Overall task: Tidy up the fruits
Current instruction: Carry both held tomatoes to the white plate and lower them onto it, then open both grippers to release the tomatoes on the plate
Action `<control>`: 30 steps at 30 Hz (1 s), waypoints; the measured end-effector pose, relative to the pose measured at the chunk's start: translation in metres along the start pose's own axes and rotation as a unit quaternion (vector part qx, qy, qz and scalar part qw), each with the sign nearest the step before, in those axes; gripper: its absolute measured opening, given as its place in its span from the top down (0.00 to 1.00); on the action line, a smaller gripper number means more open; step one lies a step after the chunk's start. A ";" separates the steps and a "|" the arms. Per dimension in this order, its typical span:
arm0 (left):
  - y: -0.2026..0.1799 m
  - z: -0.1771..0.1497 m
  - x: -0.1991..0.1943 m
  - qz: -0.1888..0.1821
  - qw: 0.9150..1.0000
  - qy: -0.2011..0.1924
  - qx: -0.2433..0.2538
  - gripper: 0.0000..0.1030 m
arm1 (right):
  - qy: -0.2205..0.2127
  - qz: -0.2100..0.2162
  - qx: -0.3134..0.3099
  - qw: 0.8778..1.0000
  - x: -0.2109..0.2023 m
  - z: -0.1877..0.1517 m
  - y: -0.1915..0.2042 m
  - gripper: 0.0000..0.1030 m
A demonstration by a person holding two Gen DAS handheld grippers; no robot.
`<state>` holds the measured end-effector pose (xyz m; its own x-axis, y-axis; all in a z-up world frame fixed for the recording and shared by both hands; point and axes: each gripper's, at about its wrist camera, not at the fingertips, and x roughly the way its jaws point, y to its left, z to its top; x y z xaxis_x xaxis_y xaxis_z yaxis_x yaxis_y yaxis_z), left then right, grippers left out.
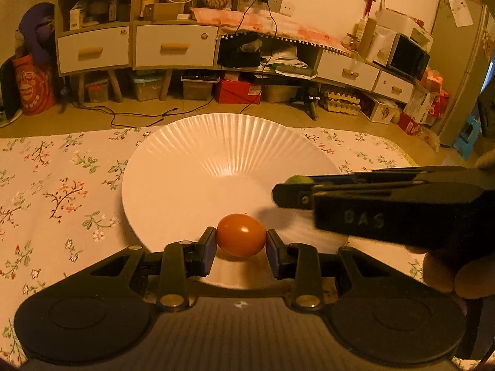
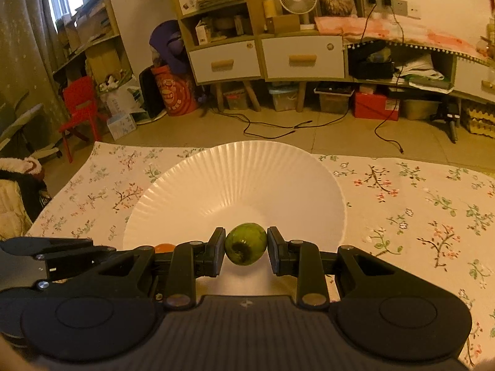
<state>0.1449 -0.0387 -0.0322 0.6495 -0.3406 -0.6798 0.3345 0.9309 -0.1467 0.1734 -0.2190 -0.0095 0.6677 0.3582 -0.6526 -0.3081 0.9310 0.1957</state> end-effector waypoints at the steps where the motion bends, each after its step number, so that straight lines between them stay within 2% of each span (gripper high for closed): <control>1: -0.001 0.000 0.001 0.001 1.000 0.001 0.002 0.58 | 0.003 0.000 -0.003 1.000 0.002 0.000 0.000 0.75; 6: -0.001 0.003 0.007 0.001 1.000 0.002 0.010 0.58 | 0.015 -0.007 -0.017 1.000 0.008 0.001 0.004 0.75; 18: 0.003 0.004 0.009 -0.004 1.000 0.000 0.014 0.57 | 0.017 -0.022 -0.004 1.000 0.015 0.006 -0.006 0.74; 22: 0.004 0.003 0.006 -0.005 1.000 -0.004 0.016 0.55 | 0.012 -0.018 0.006 1.000 0.011 0.006 -0.008 0.71; 25: 0.005 0.001 0.003 -0.006 1.000 -0.010 0.015 0.46 | 0.011 -0.012 0.012 1.000 0.008 0.006 -0.008 0.52; 26: 0.005 0.001 0.001 -0.006 1.000 -0.012 0.014 0.39 | 0.010 -0.011 0.013 1.000 0.006 0.006 -0.008 0.48; 27: 0.004 0.000 0.000 -0.005 1.000 -0.014 0.014 0.33 | 0.009 -0.010 0.013 1.000 0.004 0.006 -0.007 0.47; 30: 0.004 -0.001 -0.005 -0.003 1.000 -0.016 0.021 0.29 | 0.007 -0.009 0.013 1.000 0.000 0.006 -0.006 0.40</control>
<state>0.1424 -0.0332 -0.0295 0.6689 -0.3517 -0.6549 0.3674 0.9223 -0.1201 0.1793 -0.2242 -0.0056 0.6635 0.3408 -0.6661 -0.2789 0.9387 0.2025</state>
